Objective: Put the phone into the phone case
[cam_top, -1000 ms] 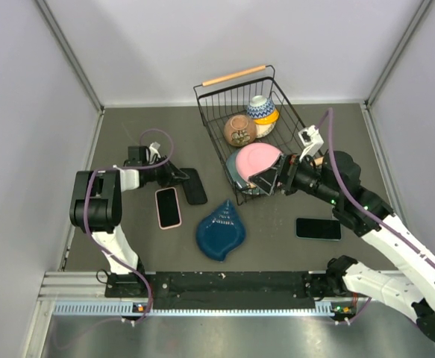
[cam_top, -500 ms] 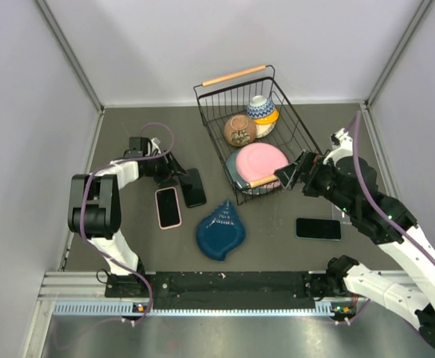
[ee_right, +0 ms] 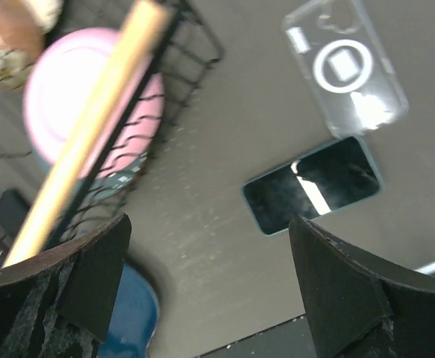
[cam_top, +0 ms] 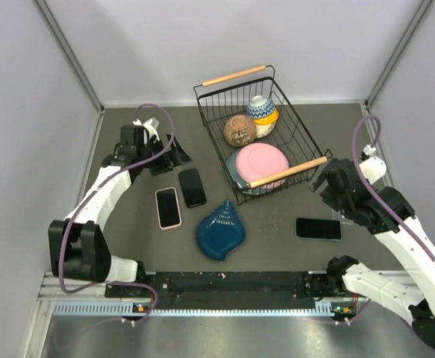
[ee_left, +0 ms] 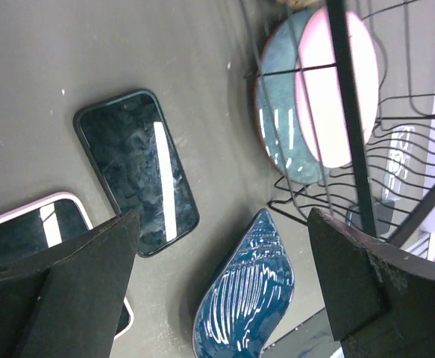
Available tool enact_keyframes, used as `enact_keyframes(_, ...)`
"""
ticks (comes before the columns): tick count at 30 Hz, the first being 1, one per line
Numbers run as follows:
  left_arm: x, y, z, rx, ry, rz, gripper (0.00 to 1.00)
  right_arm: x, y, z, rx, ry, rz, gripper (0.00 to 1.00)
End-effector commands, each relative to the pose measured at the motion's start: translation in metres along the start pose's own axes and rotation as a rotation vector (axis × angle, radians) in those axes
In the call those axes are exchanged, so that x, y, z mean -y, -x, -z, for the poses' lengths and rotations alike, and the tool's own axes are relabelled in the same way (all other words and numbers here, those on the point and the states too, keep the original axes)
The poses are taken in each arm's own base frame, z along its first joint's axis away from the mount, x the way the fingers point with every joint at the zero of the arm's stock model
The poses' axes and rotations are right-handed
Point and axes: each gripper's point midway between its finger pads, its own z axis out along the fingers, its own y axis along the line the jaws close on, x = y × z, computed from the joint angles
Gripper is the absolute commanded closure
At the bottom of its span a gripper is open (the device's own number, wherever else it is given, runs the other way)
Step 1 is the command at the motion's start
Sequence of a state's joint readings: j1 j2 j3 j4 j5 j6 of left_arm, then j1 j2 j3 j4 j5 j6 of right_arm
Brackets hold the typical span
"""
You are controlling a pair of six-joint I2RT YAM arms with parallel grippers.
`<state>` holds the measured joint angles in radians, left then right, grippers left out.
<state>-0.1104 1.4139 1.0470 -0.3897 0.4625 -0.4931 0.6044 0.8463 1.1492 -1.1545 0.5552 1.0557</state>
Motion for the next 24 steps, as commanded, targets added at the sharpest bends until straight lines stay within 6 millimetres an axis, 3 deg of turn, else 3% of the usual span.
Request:
enact_keyframes(1, 0.011, 0.008, 0.02, 0.042, 0.0, -0.036, 0.01, 0.055, -0.001, -0.012, 0.047, -0.233, -0.081, 0.15)
enact_keyframes(4, 0.012, 0.001, 0.02, 0.011, -0.04, 0.033, 0.01, 0.076, 0.002, -0.027, 0.052, -0.328, -0.096, 0.18)
enact_keyframes(7, -0.009, 0.002, 0.023, 0.021, -0.015, 0.18, 0.01, 0.088, 0.007, -0.048, 0.046, -0.371, -0.081, 0.18)
enact_keyframes(8, -0.009, -0.007, 0.021, -0.011, -0.055, 0.193, 0.01, 0.097, 0.013, -0.054, 0.058, -0.395, -0.082, 0.15)
enact_keyframes(9, -0.028, 0.004, 0.028, 0.024, -0.043, 0.244, 0.01, 0.093, 0.018, -0.066, 0.083, -0.365, -0.078, 0.13)
enact_keyframes(12, -0.057, 0.0, 0.032, 0.017, -0.015, 0.325, 0.01, 0.106, 0.028, -0.083, 0.113, -0.356, -0.067, 0.2)
enact_keyframes(14, -0.068, -0.006, 0.032, 0.023, 0.004, 0.337, 0.01, 0.109, 0.023, -0.091, 0.081, -0.338, -0.067, 0.24)
enact_keyframes(15, -0.064, -0.007, 0.033, 0.022, -0.026, 0.336, 0.01, 0.119, 0.019, -0.096, 0.057, -0.361, -0.106, 0.26)
enact_keyframes(17, -0.06, -0.006, 0.034, 0.03, -0.039, 0.326, 0.01, 0.12, 0.0, -0.106, -0.033, -0.345, -0.176, 0.27)
enact_keyframes(20, -0.054, -0.002, 0.038, 0.043, -0.056, 0.307, 0.01, 0.131, -0.01, -0.116, -0.088, -0.378, -0.221, 0.21)
enact_keyframes(24, -0.051, -0.003, 0.043, 0.072, -0.054, 0.288, 0.01, 0.147, 0.009, -0.12, -0.041, -0.463, -0.272, 0.18)
